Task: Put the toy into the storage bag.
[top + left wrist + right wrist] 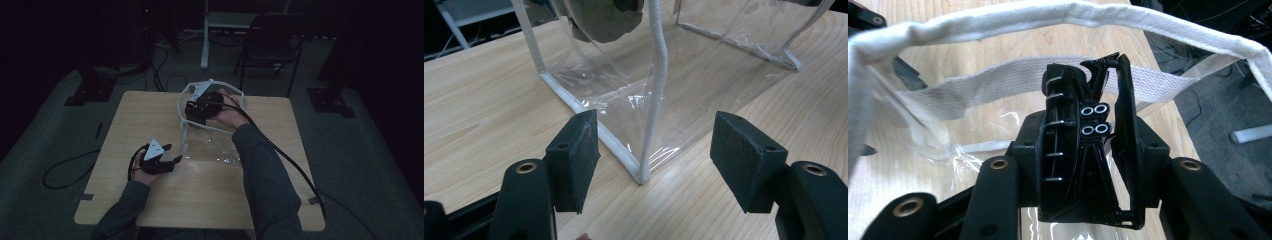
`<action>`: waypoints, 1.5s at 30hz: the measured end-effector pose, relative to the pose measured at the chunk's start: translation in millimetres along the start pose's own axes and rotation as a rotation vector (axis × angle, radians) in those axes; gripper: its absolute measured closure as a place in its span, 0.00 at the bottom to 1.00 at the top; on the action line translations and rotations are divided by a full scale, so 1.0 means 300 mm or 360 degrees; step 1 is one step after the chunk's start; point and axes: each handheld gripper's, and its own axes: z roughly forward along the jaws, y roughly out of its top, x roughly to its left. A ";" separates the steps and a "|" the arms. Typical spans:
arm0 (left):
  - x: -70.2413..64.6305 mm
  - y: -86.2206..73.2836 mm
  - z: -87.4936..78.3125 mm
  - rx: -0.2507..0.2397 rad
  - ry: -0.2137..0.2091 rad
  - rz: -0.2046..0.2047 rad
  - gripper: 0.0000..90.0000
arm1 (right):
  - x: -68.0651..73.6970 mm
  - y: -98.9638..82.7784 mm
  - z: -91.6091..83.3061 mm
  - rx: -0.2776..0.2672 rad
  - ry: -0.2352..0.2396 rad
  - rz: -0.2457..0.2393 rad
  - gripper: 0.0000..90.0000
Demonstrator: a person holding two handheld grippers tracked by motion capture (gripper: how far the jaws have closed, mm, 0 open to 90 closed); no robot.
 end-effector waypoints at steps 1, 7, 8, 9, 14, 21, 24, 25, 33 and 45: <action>0.001 0.000 0.000 0.0000 0.0001 0.0002 0.40 | -0.002 0.002 -0.001 0.0006 -0.0002 -0.0011 0.65; 0.001 0.001 -0.003 -0.0006 0.0003 -0.0005 0.40 | -0.003 0.015 0.007 0.0012 -0.0013 -0.0020 0.65; 0.001 0.002 -0.004 -0.0008 0.0004 -0.0004 0.40 | -0.004 0.016 0.009 0.0017 -0.0015 -0.0028 0.65; 0.002 0.002 -0.005 -0.0012 0.0004 -0.0008 0.40 | -0.004 0.017 0.011 0.0018 -0.0016 -0.0025 0.65; 0.002 0.001 -0.004 -0.0007 0.0003 -0.0007 0.40 | -0.011 0.018 0.016 0.0028 -0.0027 -0.0022 0.65; 0.003 0.001 -0.005 -0.0013 0.0006 -0.0012 0.40 | -0.021 0.030 0.014 0.0005 -0.0056 0.0013 0.65; 0.002 0.001 -0.005 -0.0013 0.0006 -0.0011 0.40 | -0.024 0.032 0.020 0.0016 -0.0067 0.0016 0.65; 0.002 0.001 -0.005 -0.0013 0.0005 -0.0010 0.40 | -0.023 0.033 0.022 0.0018 -0.0070 0.0012 0.65; 0.002 0.001 -0.006 -0.0014 0.0006 -0.0012 0.40 | -0.022 0.044 0.038 0.0032 -0.0074 0.0012 0.65; 0.002 0.001 -0.005 -0.0017 0.0006 -0.0012 0.40 | -0.019 0.042 0.069 0.0079 -0.0072 0.0009 0.65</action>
